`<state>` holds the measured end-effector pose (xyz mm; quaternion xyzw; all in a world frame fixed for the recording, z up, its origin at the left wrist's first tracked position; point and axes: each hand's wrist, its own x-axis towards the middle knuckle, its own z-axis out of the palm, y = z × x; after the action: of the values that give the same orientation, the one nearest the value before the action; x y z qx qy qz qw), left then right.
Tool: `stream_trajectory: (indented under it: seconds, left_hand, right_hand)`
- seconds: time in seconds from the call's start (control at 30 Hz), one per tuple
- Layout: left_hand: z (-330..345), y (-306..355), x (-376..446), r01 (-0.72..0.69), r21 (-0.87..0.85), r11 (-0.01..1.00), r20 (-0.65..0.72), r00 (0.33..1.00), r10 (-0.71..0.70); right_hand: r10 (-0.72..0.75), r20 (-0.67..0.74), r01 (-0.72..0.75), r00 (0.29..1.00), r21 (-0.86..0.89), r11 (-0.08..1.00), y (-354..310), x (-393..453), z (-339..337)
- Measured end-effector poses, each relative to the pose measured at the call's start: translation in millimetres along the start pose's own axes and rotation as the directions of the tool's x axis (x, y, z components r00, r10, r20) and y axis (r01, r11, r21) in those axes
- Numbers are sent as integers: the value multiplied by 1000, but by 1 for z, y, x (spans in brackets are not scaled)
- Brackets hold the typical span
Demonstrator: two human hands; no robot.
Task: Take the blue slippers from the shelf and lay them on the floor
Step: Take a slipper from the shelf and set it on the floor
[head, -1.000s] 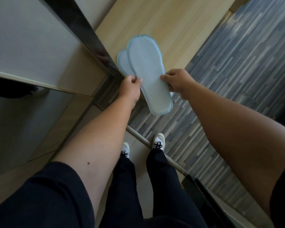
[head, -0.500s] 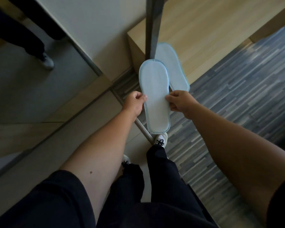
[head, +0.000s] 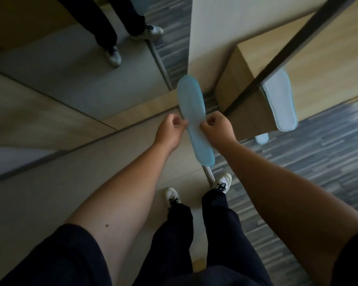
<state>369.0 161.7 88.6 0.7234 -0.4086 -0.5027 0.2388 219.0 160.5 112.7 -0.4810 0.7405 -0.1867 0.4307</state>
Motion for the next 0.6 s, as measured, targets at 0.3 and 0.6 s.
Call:
stream_trajectory:
  seconds: [0.3, 0.6]
  left_hand:
    - [-32, -51, 22, 217, -436, 873, 92, 976, -197]
    - [-21, -116, 87, 316, -460, 829, 166, 949, -270]
  right_hand:
    - [-347, 203, 393, 916, -272, 878, -17, -6, 82]
    - [94, 259, -88, 961, -32, 996, 44, 106, 117]
